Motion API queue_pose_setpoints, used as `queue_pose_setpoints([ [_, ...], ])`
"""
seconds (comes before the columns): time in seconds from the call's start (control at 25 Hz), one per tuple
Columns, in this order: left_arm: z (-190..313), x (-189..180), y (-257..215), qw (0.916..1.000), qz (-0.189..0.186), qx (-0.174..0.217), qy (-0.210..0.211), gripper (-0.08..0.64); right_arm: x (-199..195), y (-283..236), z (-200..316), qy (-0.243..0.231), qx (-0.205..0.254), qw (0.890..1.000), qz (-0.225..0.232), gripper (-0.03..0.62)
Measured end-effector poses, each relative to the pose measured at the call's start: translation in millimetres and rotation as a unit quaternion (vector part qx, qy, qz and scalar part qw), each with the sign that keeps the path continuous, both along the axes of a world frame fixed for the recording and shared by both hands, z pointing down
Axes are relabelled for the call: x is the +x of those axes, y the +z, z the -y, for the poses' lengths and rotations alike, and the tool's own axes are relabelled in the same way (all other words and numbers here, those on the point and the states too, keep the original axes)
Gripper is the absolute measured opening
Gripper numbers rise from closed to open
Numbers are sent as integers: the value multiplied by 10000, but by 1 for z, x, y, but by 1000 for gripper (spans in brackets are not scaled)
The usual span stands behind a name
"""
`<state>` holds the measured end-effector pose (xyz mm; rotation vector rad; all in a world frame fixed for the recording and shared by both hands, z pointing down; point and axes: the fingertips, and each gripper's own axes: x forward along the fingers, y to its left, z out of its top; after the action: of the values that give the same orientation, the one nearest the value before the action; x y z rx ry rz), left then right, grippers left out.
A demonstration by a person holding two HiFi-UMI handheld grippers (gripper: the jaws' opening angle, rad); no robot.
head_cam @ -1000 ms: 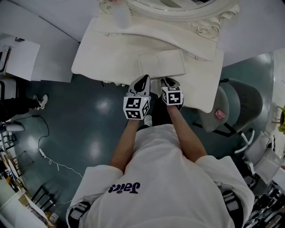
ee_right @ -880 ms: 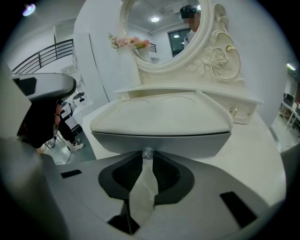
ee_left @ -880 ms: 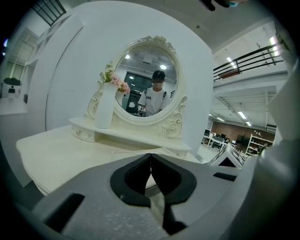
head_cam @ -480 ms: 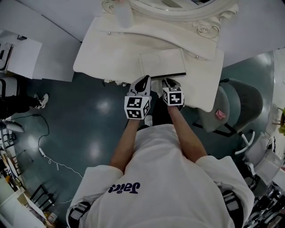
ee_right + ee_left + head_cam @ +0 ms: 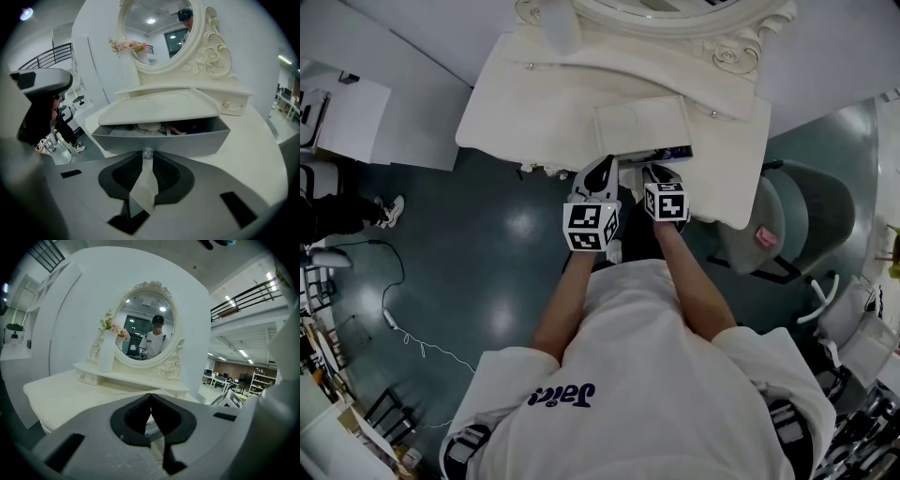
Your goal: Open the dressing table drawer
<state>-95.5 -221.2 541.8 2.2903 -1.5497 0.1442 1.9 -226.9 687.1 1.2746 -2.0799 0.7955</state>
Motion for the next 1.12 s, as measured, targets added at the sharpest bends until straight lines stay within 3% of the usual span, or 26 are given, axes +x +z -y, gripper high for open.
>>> queue_pose_setpoints([
  [1.12,-40,25,2,9993,76,10,365,15,13,1,-47,92,51,9999,29,72],
])
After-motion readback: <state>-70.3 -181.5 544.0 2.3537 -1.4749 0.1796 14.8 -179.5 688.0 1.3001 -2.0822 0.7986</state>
